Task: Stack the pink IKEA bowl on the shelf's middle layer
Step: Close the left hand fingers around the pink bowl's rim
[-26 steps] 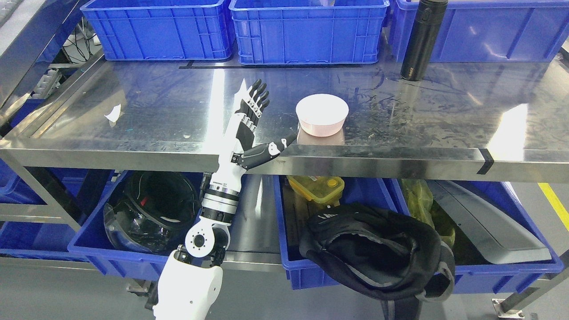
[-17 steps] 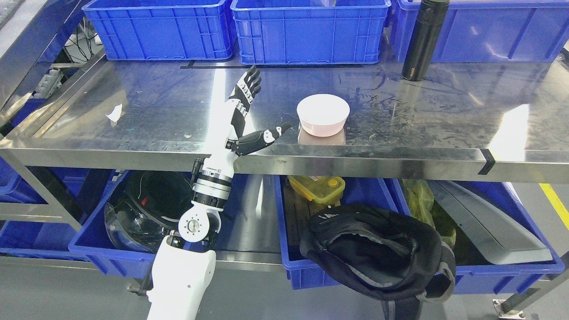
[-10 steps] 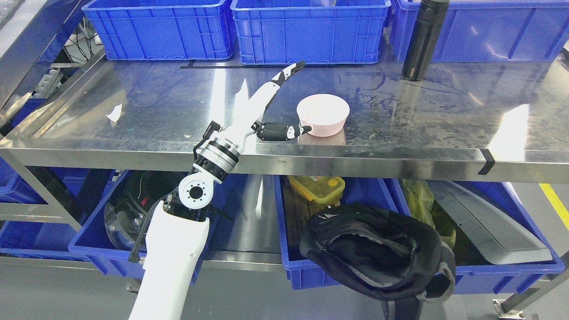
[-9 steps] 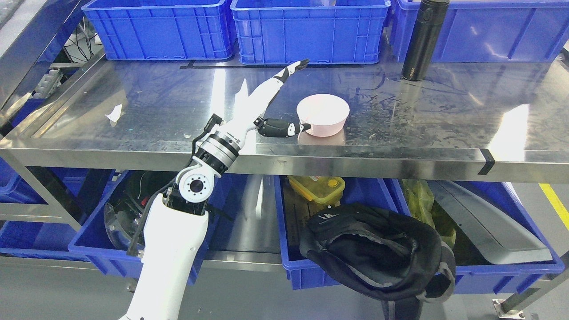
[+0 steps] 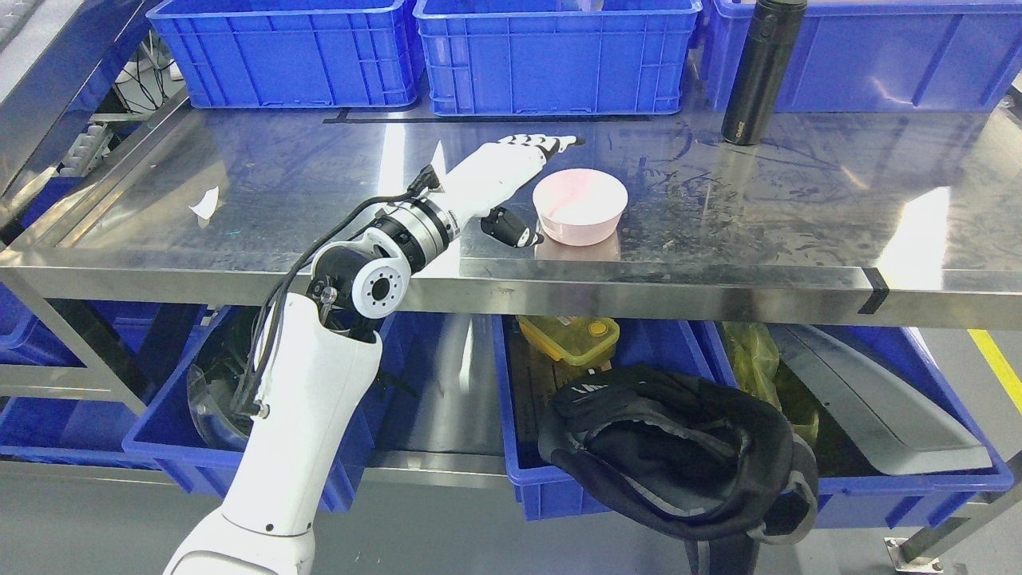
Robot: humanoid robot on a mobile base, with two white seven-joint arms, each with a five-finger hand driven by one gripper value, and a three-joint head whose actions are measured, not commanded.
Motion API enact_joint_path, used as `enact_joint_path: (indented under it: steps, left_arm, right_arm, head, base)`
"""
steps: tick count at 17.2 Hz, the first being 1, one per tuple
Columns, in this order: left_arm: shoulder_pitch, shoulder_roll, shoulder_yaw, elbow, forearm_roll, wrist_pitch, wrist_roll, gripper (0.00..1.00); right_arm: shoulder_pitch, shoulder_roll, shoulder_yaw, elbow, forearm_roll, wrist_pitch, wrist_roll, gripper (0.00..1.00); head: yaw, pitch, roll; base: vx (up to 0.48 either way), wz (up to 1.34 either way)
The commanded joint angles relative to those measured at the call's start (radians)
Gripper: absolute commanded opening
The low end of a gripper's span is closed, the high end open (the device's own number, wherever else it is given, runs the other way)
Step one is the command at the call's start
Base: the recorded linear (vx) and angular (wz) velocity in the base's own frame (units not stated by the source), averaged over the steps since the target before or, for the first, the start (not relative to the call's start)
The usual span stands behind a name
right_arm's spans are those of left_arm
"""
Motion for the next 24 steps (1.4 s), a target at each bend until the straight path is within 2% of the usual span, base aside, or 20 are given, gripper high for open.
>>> enact_joint_path:
  steps: [1,5,15,20,24]
  left_arm:
    - [-0.087,0.01,-0.141,0.046,-0.154,0.021,-0.044,0.95]
    - [-0.095,-0.071,-0.142,0.098,-0.156,0.02,-0.047,1.0]
    - [-0.097,-0.071,-0.135,0.218,-0.208,0.021,-0.049,0.98]
    - [-0.11,-0.071,-0.132,0.269,-0.193,0.021,-0.044,0.9]
    - [-0.118,-0.071,-0.132,0.28,-0.125,0.021,-0.04,0.78]
  right_arm:
    - [0.015,-0.017,0.0,-0.017,0.0,0.0,0.0,1.0]
    - [0.015,-0.017,0.0,-0.017,0.0,0.0,0.0,1.0]
    - [0.015,-0.017,0.0,-0.017,0.0,0.0,0.0,1.0]
    - [0.015,-0.017,0.0,-0.017,0.0,0.0,0.0,1.0]
    - [0.015,-0.017,0.0,-0.017,0.0,0.0,0.0,1.0]
  head:
    - [0.0,0.0,0.0]
    - [0.0,0.0,0.0]
    - [0.0,0.0,0.0]
    - [0.0,0.0,0.0]
    - [0.0,0.0,0.0]
  base:
    - [0.0,0.0]
    - [0.0,0.0]
    - [0.0,0.0]
    - [0.0,0.0]
    - [0.0,0.0]
